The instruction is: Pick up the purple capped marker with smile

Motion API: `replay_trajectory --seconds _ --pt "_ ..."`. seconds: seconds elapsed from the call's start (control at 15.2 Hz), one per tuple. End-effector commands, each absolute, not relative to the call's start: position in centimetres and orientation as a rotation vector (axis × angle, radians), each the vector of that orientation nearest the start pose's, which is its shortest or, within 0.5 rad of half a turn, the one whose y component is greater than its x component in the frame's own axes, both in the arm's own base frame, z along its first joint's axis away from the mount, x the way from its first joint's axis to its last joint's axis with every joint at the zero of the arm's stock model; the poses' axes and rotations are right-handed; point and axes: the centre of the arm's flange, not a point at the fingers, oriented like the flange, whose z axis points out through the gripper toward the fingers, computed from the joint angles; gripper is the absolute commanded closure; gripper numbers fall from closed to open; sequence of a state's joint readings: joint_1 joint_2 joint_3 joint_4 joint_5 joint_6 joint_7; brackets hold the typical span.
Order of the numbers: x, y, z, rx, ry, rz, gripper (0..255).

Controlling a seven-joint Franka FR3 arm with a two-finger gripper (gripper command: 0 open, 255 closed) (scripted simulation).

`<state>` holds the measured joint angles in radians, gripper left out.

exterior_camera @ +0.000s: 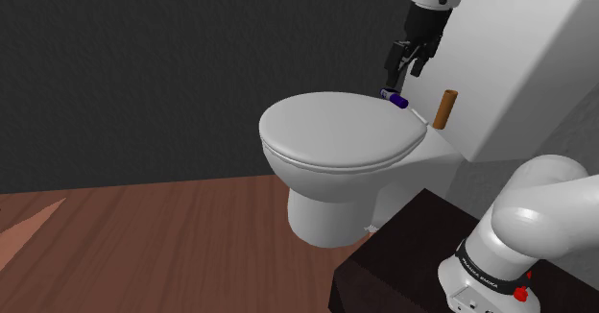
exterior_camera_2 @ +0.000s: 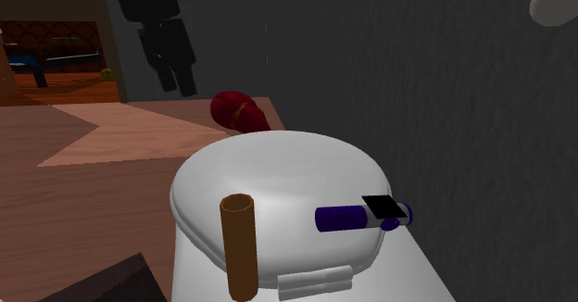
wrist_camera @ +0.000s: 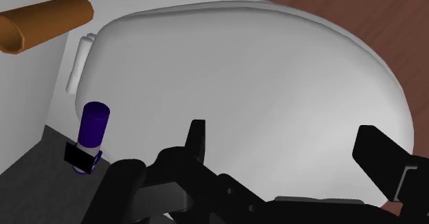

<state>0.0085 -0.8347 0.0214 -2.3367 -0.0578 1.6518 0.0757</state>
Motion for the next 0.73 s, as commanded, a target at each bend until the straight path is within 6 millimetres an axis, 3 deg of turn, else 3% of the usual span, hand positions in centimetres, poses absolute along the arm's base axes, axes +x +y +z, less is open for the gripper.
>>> replay_trajectory --seconds 0.0,0.66 --pt "30.2 0.6 62.3 -3.197 0.082 -0.245 0" --pt "36.9 -10.8 57.5 -3.127 0.187 -0.227 0"
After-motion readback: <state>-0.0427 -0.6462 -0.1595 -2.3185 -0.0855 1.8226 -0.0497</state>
